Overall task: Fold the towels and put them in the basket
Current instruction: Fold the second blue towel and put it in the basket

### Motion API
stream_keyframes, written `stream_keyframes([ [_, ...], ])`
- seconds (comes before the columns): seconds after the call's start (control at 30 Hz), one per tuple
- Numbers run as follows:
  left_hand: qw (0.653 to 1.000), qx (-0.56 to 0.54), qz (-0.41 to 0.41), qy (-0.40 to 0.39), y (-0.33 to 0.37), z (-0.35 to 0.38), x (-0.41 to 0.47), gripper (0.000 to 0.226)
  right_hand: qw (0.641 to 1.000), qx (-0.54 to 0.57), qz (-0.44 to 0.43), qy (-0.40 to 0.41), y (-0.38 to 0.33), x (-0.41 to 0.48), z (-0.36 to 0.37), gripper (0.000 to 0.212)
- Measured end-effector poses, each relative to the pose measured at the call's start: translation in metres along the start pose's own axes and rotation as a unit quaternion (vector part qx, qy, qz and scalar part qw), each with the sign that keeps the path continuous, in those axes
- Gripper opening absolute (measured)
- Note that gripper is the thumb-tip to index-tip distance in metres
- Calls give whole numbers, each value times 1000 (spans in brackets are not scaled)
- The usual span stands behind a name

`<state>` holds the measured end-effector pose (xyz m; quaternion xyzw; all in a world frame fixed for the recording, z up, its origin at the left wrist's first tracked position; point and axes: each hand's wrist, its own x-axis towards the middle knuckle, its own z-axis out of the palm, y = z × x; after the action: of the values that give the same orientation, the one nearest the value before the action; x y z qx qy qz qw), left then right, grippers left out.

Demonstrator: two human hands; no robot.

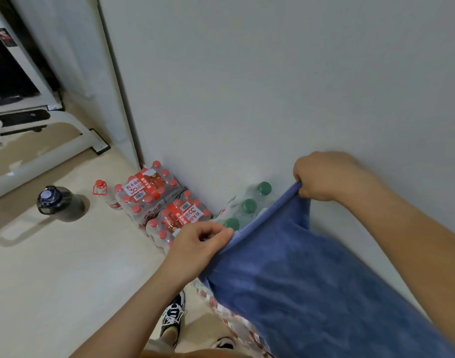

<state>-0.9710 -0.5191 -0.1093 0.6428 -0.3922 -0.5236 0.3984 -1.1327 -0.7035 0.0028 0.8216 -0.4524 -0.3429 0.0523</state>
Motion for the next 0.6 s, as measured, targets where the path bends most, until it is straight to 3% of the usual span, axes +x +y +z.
stream_keyframes([
  [0.13, 999, 18, 22, -30, -1, -6, -2, 10, 990, 93, 62, 87, -10, 19, 6, 14],
  [0.27, 995, 68, -5, 69, -7, -5, 9, 16, 980, 111, 70, 150, -29, 37, 29, 17],
  [0.4, 994, 33, -68, 81, -16, -10, 17, 19, 967, 171, 59, 181, -45, 50, 56, 18],
  [0.5, 994, 52, -58, 82, -22, -15, 17, 8, 960, 208, 28, 186, -52, 52, 73, 32],
  [0.6, 995, 74, -25, 55, -27, -21, 19, 36, 953, 249, 12, 172, -54, 49, 82, 51],
])
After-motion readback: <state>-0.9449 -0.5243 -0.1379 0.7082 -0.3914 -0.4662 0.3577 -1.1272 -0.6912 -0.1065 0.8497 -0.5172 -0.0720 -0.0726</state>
